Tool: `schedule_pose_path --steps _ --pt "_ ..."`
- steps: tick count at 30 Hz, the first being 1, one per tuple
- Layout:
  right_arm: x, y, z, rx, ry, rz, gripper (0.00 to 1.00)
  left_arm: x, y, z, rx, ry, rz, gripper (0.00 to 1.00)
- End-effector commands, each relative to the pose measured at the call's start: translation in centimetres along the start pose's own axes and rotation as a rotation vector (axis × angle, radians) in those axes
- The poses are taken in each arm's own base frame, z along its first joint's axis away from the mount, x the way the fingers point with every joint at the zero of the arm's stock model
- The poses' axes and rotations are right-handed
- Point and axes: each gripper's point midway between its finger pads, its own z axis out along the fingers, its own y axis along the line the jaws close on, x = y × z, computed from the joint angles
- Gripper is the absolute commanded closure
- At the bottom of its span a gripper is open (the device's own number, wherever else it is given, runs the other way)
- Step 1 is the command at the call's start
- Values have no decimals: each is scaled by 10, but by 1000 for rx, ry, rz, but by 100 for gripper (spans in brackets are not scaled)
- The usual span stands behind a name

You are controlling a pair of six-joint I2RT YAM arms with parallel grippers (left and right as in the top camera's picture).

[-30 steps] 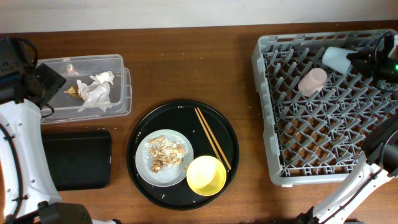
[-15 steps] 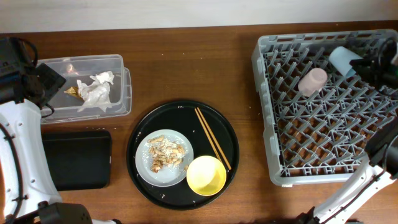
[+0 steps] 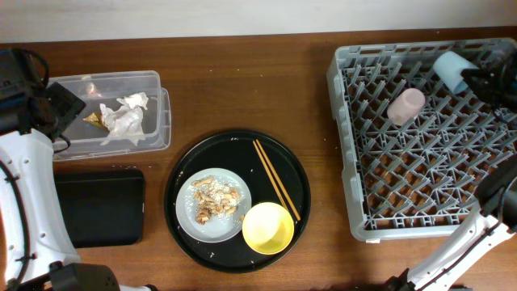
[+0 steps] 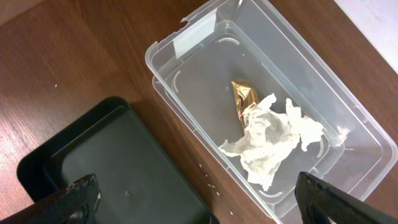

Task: Sort waste into correct bins and load items into the dishwasher rack
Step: 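Lower the light-blue cup upside down beside the pink cup and release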

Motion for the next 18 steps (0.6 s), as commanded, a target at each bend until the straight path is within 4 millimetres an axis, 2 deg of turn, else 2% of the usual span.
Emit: schedule_pose_path --steps 1,6,11,18 --pt "9 0 25 26 51 -24 96 -6 2 -6 2 -24 -16 1" --pt "18 -19 39 107 88 -13 96 -6 2 -6 2 -24 -16 1" --pt "25 -53 29 262 106 45 96 -6 2 -6 3 -24 -16 1" --pt "30 -58 16 280 107 104 96 -6 2 -6 2 -24 -16 1"
